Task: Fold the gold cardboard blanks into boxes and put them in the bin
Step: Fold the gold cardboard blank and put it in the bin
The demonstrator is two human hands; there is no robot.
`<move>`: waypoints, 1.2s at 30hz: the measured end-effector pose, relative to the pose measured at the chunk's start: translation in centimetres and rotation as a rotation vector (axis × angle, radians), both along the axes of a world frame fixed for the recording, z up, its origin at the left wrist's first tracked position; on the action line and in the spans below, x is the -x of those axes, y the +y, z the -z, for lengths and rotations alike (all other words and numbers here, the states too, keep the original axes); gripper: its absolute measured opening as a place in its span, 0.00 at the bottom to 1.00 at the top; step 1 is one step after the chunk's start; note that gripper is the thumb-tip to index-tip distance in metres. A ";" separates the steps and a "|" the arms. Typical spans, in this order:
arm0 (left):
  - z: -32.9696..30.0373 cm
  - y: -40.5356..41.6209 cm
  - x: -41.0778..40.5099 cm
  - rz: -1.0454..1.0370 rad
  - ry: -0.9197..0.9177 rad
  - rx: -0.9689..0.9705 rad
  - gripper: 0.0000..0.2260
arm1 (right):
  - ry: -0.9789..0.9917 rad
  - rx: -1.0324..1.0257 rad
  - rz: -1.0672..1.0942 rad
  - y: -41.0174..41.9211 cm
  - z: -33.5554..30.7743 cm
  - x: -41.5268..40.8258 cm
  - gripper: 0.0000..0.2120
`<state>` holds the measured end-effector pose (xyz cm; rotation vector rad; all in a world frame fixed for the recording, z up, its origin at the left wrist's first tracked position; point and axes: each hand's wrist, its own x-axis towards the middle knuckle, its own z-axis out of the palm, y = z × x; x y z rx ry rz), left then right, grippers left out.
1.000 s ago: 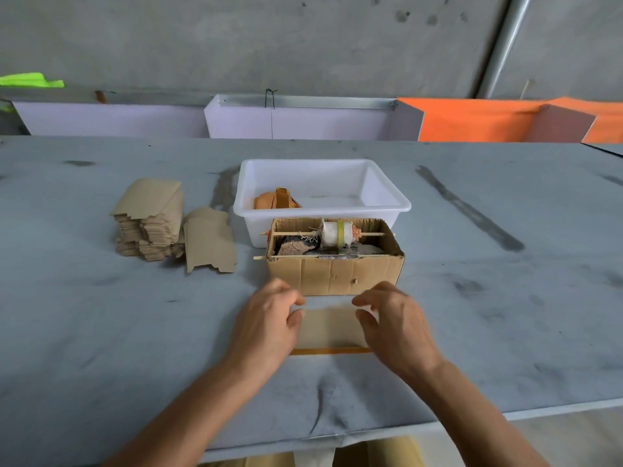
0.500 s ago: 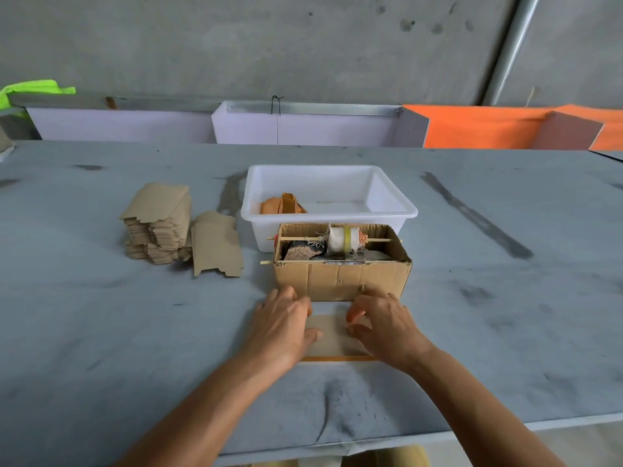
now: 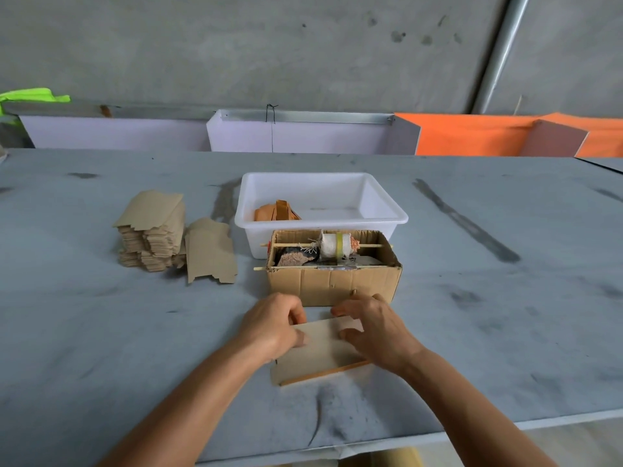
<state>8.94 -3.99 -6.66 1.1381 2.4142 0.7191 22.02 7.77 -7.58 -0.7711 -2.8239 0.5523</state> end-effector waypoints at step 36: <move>0.7 -1.7 -2.5 0.401 0.792 0.079 0.13 | -0.100 -0.639 -0.259 -2.0 -0.2 -0.7 0.07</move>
